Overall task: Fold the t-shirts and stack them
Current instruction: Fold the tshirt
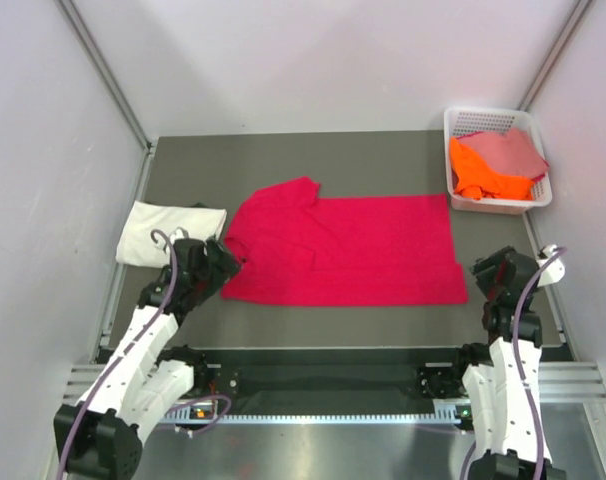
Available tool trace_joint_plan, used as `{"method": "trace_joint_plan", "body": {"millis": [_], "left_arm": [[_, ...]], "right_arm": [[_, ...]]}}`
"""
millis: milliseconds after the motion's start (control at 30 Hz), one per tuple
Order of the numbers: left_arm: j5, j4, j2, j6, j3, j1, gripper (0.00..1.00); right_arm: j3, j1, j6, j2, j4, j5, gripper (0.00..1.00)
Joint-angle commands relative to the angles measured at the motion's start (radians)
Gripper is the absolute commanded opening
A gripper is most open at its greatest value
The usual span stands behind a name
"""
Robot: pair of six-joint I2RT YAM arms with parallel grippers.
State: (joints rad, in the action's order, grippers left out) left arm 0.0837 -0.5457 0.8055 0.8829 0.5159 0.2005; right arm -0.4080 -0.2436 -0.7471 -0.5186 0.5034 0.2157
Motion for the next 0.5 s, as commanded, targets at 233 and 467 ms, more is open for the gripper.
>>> {"method": "trace_joint_plan", "body": {"millis": [233, 467], "left_arm": [[0.050, 0.062, 0.257, -0.226, 0.375, 0.002, 0.98], [-0.078, 0.237, 0.601, -0.280, 0.637, -0.029, 0.97]], "right_arm": [[-0.307, 0.038, 0.287, -0.256, -0.150, -0.099, 0.63], [-0.483, 0.235, 0.374, -0.529, -0.230, -0.098, 0.64]]}}
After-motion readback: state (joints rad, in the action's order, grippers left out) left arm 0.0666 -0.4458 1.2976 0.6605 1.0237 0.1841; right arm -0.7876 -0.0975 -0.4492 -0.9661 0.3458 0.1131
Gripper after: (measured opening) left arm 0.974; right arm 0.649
